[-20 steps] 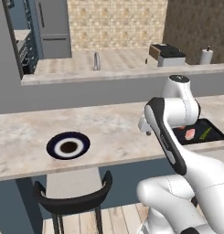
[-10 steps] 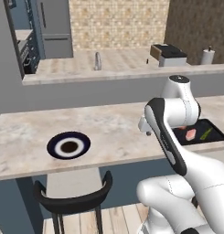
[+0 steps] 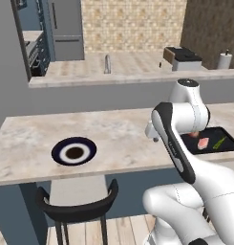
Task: Create a steak meal by picking up the steak and asparagus from the tray and placing them on the plate. Leave the peach on the tray.
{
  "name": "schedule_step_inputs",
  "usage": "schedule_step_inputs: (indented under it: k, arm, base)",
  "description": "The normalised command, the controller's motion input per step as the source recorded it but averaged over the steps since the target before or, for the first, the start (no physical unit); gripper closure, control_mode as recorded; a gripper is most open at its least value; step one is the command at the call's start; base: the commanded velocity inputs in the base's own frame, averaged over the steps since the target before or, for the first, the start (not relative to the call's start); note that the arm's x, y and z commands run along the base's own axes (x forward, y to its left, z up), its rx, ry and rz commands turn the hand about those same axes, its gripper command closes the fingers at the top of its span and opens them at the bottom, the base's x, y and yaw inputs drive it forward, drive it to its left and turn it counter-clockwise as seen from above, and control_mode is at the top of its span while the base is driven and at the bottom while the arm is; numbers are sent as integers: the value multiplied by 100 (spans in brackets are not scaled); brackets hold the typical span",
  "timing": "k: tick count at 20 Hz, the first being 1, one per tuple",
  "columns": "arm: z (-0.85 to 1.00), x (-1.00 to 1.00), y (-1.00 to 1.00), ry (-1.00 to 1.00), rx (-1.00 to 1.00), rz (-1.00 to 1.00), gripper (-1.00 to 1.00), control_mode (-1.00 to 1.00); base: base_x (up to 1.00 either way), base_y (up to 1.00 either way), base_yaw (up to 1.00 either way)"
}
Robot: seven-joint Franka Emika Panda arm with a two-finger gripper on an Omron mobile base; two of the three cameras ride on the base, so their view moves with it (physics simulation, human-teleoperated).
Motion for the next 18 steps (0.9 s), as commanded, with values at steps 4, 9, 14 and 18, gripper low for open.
schedule_step_inputs:
  k: [4,9,14,18]
  arm:
    - [0,0,0,0,0,0,-100,100]
    - [0,0,0,0,0,0,-100,100]
    - [0,0,0,0,0,0,-100,100]
    - [0,0,0,0,0,0,-100,100]
  base:
    - [49,-43,11]
    - [51,-40,2]
    - [67,-27,5]
    - [67,-25,16]
